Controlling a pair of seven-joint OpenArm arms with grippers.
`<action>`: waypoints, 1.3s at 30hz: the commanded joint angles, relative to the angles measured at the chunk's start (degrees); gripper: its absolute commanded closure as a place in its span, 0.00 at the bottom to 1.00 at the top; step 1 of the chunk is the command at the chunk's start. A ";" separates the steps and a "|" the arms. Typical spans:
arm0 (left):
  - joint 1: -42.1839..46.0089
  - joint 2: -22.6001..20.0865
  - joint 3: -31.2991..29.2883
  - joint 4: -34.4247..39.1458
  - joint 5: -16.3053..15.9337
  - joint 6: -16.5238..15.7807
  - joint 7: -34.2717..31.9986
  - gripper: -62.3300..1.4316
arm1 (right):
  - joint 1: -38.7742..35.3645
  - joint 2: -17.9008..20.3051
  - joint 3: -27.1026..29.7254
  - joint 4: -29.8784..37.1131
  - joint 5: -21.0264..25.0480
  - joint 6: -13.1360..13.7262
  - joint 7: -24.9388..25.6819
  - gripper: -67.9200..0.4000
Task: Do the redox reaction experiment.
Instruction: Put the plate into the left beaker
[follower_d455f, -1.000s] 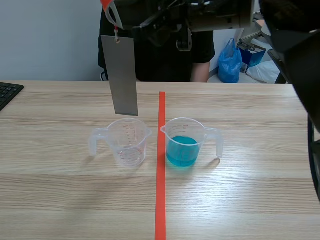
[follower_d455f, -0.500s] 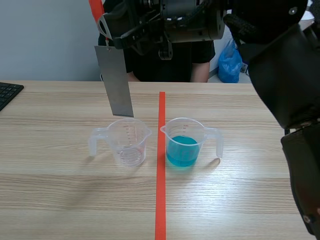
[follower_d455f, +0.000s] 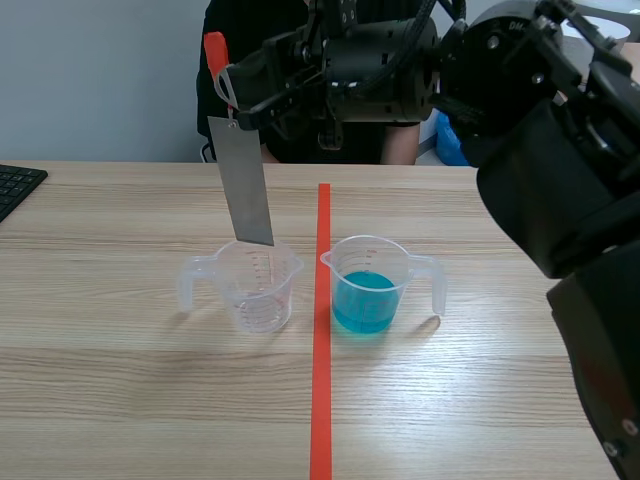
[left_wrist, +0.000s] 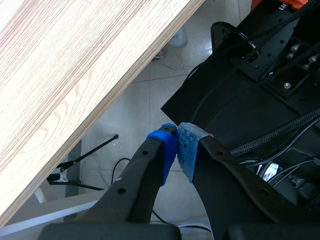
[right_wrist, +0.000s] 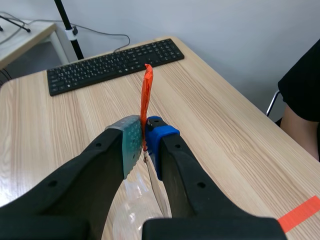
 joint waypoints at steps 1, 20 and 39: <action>0.87 -0.04 -0.13 0.44 -0.42 -0.09 -0.74 0.91 | 1.66 -0.15 -0.85 -0.20 -0.24 0.68 2.32 0.97; 0.87 -0.04 -0.15 0.44 -0.42 -0.09 -0.72 0.91 | 1.64 -0.17 -4.74 -13.14 -14.91 0.68 19.19 0.97; 0.87 -0.04 -0.15 0.44 -0.42 -0.09 -0.72 0.91 | 1.64 -0.17 -4.74 -14.86 -22.21 0.68 17.46 0.79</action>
